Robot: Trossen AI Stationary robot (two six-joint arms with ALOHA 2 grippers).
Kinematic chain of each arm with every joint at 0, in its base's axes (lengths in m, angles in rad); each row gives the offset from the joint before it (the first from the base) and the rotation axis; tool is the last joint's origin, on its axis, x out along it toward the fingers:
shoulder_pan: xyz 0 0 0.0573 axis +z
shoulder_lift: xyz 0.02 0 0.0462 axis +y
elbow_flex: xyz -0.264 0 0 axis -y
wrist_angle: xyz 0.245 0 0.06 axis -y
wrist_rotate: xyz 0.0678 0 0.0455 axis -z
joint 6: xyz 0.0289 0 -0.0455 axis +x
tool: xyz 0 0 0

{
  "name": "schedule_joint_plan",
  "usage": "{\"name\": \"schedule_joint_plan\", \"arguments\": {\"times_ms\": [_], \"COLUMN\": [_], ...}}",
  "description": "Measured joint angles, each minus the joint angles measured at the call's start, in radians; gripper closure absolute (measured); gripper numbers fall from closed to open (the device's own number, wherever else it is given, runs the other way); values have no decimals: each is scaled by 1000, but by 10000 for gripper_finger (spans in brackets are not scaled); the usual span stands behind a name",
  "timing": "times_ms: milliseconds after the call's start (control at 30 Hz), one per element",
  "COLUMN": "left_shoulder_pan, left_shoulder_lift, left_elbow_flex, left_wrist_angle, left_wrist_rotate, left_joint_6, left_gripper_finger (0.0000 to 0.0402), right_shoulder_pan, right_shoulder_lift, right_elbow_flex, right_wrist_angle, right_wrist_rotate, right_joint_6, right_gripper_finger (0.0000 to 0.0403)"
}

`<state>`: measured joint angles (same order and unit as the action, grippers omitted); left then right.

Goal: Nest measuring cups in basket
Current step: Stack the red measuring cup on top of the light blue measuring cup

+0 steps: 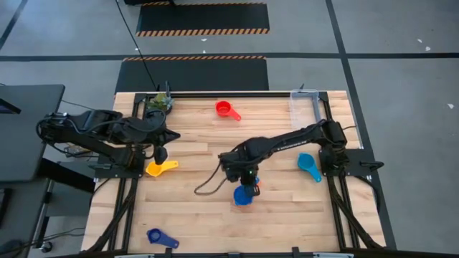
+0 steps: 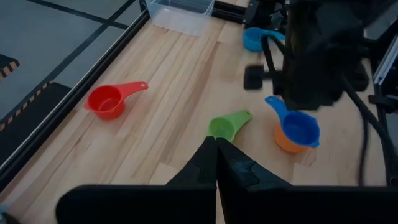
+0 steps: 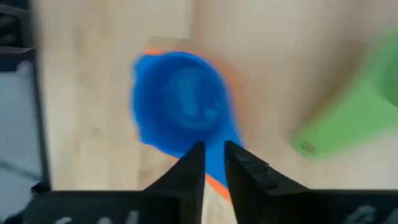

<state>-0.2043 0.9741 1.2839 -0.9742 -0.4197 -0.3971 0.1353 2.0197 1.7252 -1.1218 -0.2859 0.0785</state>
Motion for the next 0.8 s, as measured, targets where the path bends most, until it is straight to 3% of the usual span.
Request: {"name": "schedule_joint_plan", "arguments": {"times_ms": [133, 367, 500, 667, 800], "left_shoulder_pan": [0, 0, 0, 0, 14], "left_shoulder_lift": [-17, -44, -48, -45, -38], "left_elbow_flex": [0, 0, 0, 0, 0], "left_wrist_angle": [-24, -89, -108, -105, -77], "left_wrist_rotate": [-18, -24, -21, -22, -27], "left_joint_6": [-2, -2, 4, 90, 94], "left_gripper_finger": [397, 397, 397, 397, 388], "right_shoulder_pan": [-29, -37, -18, 25, 68], "right_shoulder_lift": [0, -1, -2, -137, -214], "right_elbow_flex": [112, 406, 616, 542, 543], "right_wrist_angle": [-207, -435, -449, -279, -290], "right_wrist_rotate": [85, 191, 243, 305, 394], "right_joint_6": [34, 64, 133, 151, 215], "right_gripper_finger": [393, 398, 397, 400, 400]}}
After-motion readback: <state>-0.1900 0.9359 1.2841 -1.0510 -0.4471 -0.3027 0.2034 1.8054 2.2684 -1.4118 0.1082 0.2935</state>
